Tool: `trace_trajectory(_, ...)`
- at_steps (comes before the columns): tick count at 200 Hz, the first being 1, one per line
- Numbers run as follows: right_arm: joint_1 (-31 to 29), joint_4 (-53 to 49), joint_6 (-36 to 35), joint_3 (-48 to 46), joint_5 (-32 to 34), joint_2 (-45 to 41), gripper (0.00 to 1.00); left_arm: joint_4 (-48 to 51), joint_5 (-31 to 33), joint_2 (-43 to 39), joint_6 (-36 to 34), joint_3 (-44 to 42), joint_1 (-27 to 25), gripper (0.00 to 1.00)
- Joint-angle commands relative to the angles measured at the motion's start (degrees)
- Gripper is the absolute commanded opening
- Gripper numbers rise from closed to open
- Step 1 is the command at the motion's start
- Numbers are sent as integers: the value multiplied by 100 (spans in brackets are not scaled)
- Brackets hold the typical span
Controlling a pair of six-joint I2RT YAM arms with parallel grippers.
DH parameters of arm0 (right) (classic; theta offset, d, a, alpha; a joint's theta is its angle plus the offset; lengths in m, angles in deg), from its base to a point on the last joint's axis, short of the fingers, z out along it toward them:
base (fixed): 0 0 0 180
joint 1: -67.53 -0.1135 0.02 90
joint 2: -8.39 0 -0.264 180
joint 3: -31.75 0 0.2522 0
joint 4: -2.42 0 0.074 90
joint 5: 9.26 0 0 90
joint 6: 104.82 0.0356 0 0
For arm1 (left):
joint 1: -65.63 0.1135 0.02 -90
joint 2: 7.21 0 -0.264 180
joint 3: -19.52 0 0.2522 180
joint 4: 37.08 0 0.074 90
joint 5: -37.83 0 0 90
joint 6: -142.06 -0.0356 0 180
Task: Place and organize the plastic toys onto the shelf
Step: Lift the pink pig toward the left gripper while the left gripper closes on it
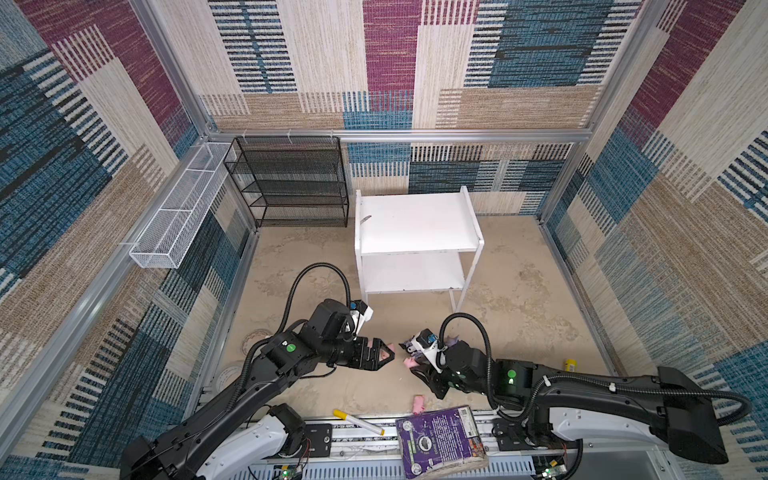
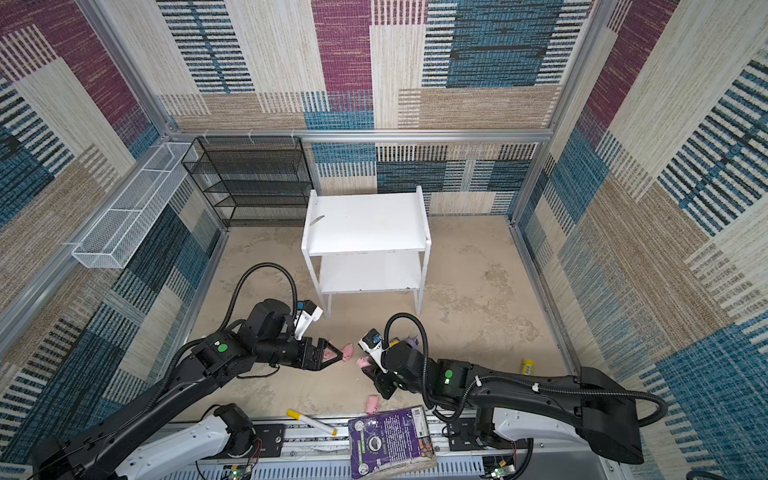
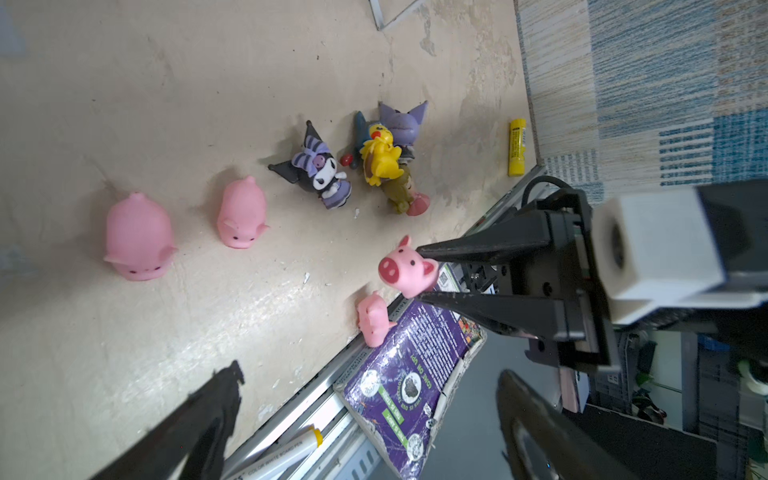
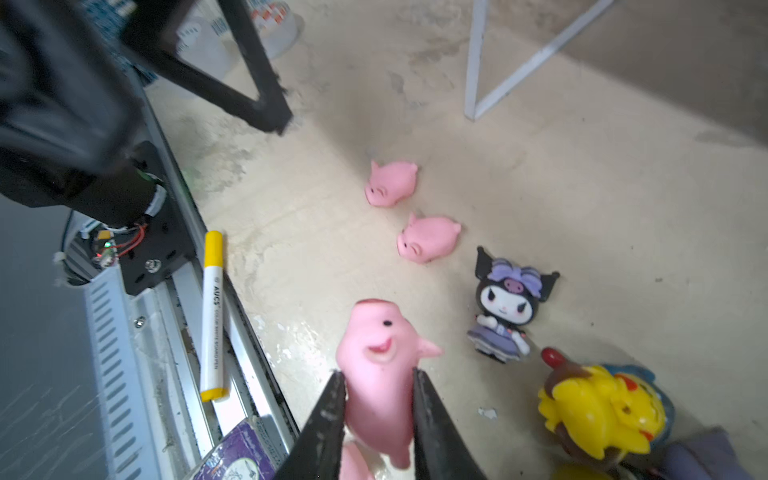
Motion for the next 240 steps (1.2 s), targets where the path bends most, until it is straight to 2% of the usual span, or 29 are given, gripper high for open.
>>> trace_trajectory(1, 0, 580, -529, -38, -371, -167, 29, -400, -449, 68, 2, 77, -5, 91)
trace_trajectory(18, -3, 684, -699, -37, -482, -253, 29, -536, -882, 254, 49, 143, -16, 87)
trace_trajectory(49, -1, 814, -860, -11, -537, -389, 29, -683, -1258, 539, 138, 205, -19, 77)
trace_trajectory(85, 0, 852, -975, 41, -560, -460, 29, -684, -1310, 635, 170, 245, -26, 69)
trace_trajectory(155, 0, 885, -1080, 42, -585, -578, 28, -826, -1679, 824, 88, 356, -88, 46)
trace_trajectory(218, 9, 1030, -1010, -80, -581, -747, 28, -914, -1986, 838, -67, 382, -225, 41)
trace_trajectory(240, 4, 1042, -988, -86, -580, -710, 28, -948, -1999, 860, -101, 401, -258, 33)
